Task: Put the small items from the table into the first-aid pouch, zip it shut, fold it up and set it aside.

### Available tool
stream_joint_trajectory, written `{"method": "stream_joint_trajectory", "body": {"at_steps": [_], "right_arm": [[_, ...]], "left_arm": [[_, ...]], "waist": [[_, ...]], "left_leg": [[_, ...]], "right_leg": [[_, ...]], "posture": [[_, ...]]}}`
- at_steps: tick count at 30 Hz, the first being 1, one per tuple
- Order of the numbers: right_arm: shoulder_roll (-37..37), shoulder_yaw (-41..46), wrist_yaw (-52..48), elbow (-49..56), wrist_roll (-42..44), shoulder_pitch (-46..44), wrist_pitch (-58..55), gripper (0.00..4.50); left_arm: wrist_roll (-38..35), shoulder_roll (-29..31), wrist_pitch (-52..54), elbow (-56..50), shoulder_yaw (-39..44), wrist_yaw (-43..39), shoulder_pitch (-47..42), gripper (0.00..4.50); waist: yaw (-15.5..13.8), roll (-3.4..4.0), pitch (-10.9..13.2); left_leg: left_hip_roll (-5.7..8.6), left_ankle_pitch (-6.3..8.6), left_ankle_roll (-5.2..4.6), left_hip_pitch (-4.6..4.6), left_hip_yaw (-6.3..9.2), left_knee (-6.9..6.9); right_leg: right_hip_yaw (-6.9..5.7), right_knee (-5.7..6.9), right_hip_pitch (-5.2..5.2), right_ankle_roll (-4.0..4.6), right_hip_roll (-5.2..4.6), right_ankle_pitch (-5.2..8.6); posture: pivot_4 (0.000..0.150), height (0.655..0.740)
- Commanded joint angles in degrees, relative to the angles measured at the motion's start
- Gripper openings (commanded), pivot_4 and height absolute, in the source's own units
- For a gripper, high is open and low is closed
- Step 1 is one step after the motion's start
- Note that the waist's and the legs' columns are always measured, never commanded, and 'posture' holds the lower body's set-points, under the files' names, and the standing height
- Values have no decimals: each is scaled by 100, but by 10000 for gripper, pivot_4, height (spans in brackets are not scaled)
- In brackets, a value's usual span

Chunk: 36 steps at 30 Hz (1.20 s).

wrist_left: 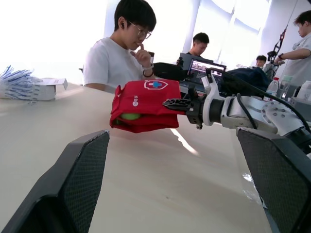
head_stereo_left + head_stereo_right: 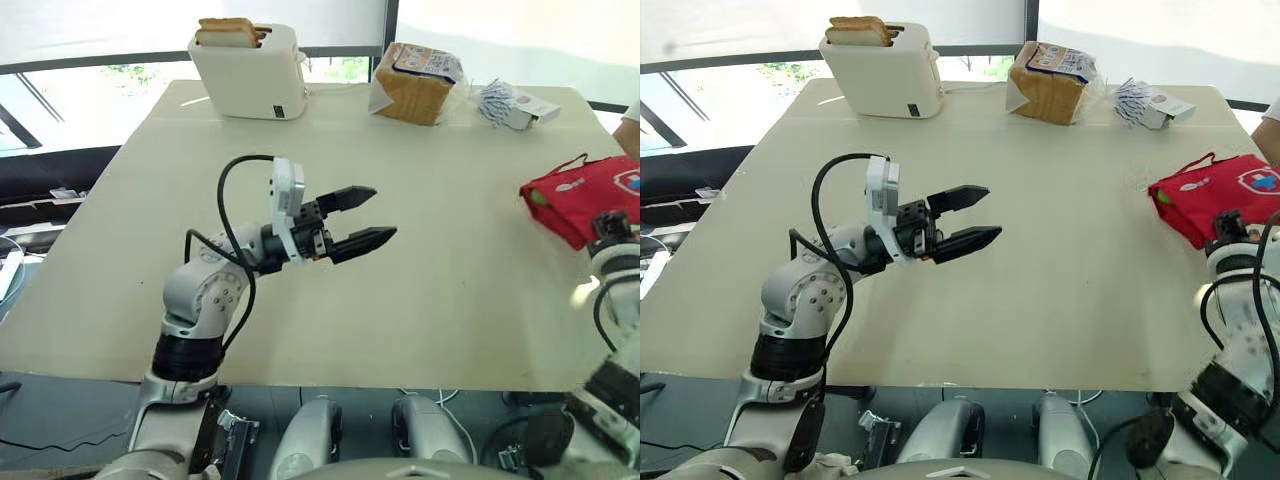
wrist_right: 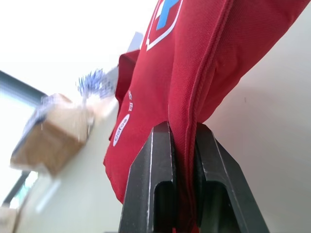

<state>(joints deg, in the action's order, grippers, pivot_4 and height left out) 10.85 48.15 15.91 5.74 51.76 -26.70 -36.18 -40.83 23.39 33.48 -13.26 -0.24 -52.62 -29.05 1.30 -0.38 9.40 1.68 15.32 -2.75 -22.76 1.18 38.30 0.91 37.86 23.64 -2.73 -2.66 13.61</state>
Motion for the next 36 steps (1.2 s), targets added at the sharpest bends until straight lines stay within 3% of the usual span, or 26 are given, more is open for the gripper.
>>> {"method": "stream_joint_trajectory", "body": {"at_steps": [1,9,10,13,16,17,18,22,25,27,31,36], "right_arm": [[18,141,-18,-720,-228,-490,1149,779],[-121,30,-390,-1923,-481,-543,2511,779],[-140,8,-406,-1980,-469,-446,2502,9089],[-149,-188,-488,-1504,-387,38,2254,21812],[-73,-494,-459,-187,-216,986,1685,35313],[-26,-571,-477,357,-57,1371,1461,37737],[109,-735,-597,946,-2,1837,1198,43783],[703,-1321,-910,2666,-117,3213,556,44875],[1184,-1890,-1291,3360,-751,3479,702,44875],[1869,-2552,-2120,3429,-1459,3423,1007,44875],[2691,-3327,-3637,2980,-1916,3031,1493,44875],[3550,-2593,-5430,2606,-1959,4011,1933,44875]], "left_arm": [[133,24,-188,40,12,-4,-52,45000],[178,-108,-338,-38,-46,69,-176,45000],[188,-97,-362,-43,-71,25,-201,45000],[145,-51,-342,-56,-92,-92,-262,45000],[30,20,-263,-117,-107,-268,-295,45000],[-2,45,-251,-126,-110,-335,-289,45000],[-11,57,-258,-108,-104,-378,-281,45000],[-20,-30,-190,31,46,-77,-196,45000],[217,-215,-233,236,205,548,-107,45000],[314,-264,-280,362,377,878,39,45000],[399,70,-270,334,596,880,508,45000],[297,1157,-207,130,1098,245,1521,45000]], "waist": [[1,3,0],[-46,5,2],[-43,5,2],[-51,6,1],[-57,18,-2],[-53,20,-2],[-52,21,-2],[-35,43,-4],[23,44,-5],[50,43,-5],[56,23,5],[-77,7,15]], "left_leg": [[0,-6,11,0,-1,-2],[4,-4,4,-11,-4,3],[4,-1,0,-9,-5,3],[1,-5,7,-10,4,2],[0,-6,8,-12,6,1],[-2,-5,8,-13,7,1],[-1,-3,4,-13,8,1],[0,6,-12,-12,9,4],[-1,7,-13,5,1,3],[-6,7,-13,5,3,3],[-6,6,-11,2,6,4],[-6,6,-9,-11,19,0]], "right_leg": [[1,-2,1,0,0,0],[12,-5,0,-2,-16,-1],[14,-4,-1,-2,-16,-1],[6,-4,-1,-1,-13,0],[6,-4,0,0,-15,0],[7,-5,0,0,-24,0],[6,-5,-1,0,-25,0],[8,-5,-3,-2,-24,0],[18,-2,-7,-3,-9,1],[17,-4,-6,-3,2,1],[0,-10,-5,-4,6,1],[-2,-27,-6,-1,-9,2]], "posture": [[1500,7400],[1500,7400],[1500,7400],[1500,7400],[1500,7400],[1500,7400],[1500,7400],[1500,7400],[1500,7400],[1500,7400],[1500,7400],[1500,7400]]}}
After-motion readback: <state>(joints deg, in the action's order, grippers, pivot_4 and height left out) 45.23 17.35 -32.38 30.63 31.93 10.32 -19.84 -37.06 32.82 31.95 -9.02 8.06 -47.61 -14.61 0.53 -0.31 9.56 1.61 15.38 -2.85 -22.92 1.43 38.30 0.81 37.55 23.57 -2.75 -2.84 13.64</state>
